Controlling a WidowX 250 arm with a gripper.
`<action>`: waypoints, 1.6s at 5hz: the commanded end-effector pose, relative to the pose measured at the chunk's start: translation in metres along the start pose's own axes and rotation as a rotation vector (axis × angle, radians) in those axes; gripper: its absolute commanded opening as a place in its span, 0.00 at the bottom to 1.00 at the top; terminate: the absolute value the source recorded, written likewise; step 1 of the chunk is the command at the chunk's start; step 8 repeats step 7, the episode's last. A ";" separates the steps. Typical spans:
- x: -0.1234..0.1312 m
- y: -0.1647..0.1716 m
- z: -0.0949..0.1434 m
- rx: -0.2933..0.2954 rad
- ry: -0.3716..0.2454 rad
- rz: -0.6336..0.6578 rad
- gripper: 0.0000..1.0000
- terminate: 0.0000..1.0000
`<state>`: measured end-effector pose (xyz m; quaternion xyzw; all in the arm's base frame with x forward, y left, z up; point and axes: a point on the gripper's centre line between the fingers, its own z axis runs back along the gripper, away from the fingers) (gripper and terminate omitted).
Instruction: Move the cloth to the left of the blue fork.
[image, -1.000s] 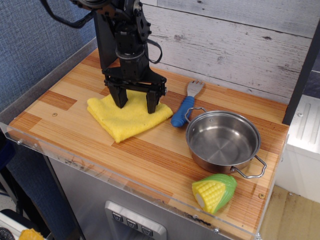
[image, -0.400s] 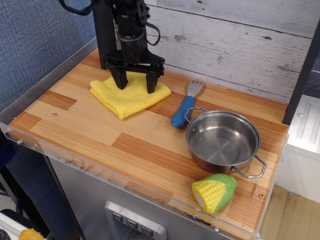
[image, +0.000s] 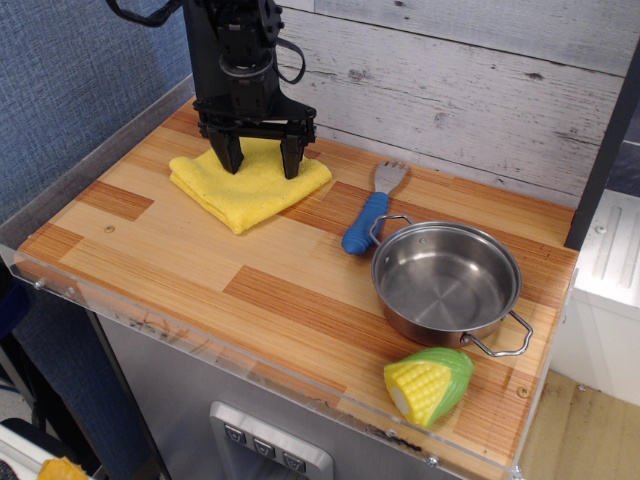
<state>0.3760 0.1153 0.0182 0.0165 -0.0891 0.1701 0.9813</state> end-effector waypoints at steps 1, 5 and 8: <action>0.021 0.002 0.074 -0.051 -0.162 0.048 1.00 0.00; 0.013 0.010 0.157 -0.117 -0.327 0.163 1.00 0.00; 0.013 0.010 0.157 -0.117 -0.327 0.163 1.00 1.00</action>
